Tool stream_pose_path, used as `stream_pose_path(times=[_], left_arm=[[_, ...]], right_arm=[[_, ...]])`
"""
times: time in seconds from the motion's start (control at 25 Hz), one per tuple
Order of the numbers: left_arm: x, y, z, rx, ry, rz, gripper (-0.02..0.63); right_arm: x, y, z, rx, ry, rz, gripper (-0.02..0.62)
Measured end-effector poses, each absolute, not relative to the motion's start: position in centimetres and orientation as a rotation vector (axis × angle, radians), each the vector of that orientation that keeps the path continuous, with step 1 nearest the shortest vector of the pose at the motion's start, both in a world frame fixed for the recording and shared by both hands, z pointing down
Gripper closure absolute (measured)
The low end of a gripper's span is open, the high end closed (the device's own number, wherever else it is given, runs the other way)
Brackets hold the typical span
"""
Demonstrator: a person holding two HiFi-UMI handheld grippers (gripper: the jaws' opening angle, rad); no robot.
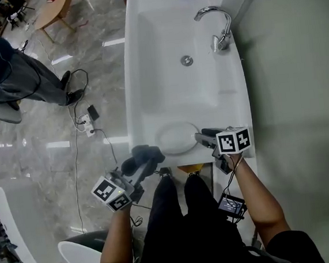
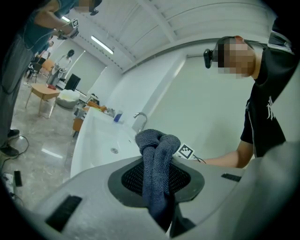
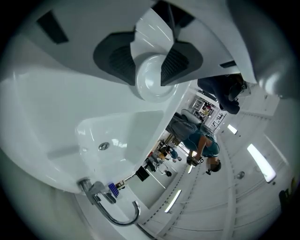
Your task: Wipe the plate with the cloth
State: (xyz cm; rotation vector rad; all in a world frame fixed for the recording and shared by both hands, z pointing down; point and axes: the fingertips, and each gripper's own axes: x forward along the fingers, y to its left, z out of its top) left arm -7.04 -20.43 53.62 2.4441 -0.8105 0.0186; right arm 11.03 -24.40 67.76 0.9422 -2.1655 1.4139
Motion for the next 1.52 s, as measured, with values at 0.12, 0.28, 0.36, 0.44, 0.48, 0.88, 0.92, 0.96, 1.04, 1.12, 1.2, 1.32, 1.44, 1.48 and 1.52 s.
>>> stream_pose_path(times=[0.12,0.28,0.36,0.44,0.48,0.88,0.92,0.96,1.04,1.12,1.2,1.32,1.44,1.48,1.52], left_arm=[[-8.6,-21.2,53.1,2.431,-0.822,0.008,0.538],[-9.7,-21.5,53.5,2.423,-0.843,0.006,0.538],[-9.8,-21.6,53.8,2.418,-0.847,0.006,0.538],[-9.9,-21.7,54.1,2.414,-0.849,0.008,0.538],[-10.0,-21.7,54.2,2.411,-0.85,0.009,0.538],[-10.2,-21.8,54.6,2.405,-0.854,0.008,0.538],[-10.2,-21.7,54.7,2.403,-0.854,0.01,0.538],[-10.2,-21.7,54.8,2.4,-0.854,0.012,0.538],[-10.3,-21.6,54.9,2.397,-0.857,0.011,0.538],[-10.3,-21.6,55.0,2.395,-0.86,0.008,0.538],[-10.3,-21.6,54.9,2.397,-0.86,0.007,0.538],[-10.2,-21.7,54.7,2.404,-0.858,0.003,0.538],[-10.1,-21.7,54.3,2.411,-0.85,-0.003,0.538],[-10.0,-21.6,54.0,2.415,-0.847,-0.005,0.538],[-9.9,-21.6,53.7,2.421,-0.843,-0.008,0.538]], right_arm=[[10.1,-24.7,68.1,0.913,-2.11,1.465,0.439],[9.7,-24.8,69.6,0.888,-2.064,1.497,0.439],[9.7,-24.9,70.2,0.876,-2.049,1.511,0.439],[9.7,-25.0,70.5,0.867,-2.043,1.523,0.456],[9.7,-25.0,70.6,0.862,-2.043,1.528,0.46],[8.7,-23.9,71.2,0.716,-2.054,1.625,0.558],[8.6,-23.9,71.2,0.711,-2.058,1.637,0.561],[8.6,-24.0,71.1,0.708,-2.067,1.643,0.563],[8.6,-24.2,70.9,0.708,-2.093,1.645,0.566],[8.6,-24.5,70.4,0.711,-2.127,1.656,0.572],[8.6,-24.7,69.5,0.719,-2.172,1.659,0.577],[8.6,-25.2,67.9,0.745,-2.242,1.628,0.583],[8.8,-25.4,66.5,0.778,-2.295,1.55,0.584],[8.8,-25.4,66.0,0.789,-2.309,1.52,0.584],[8.9,-25.3,65.5,0.802,-2.322,1.493,0.584]])
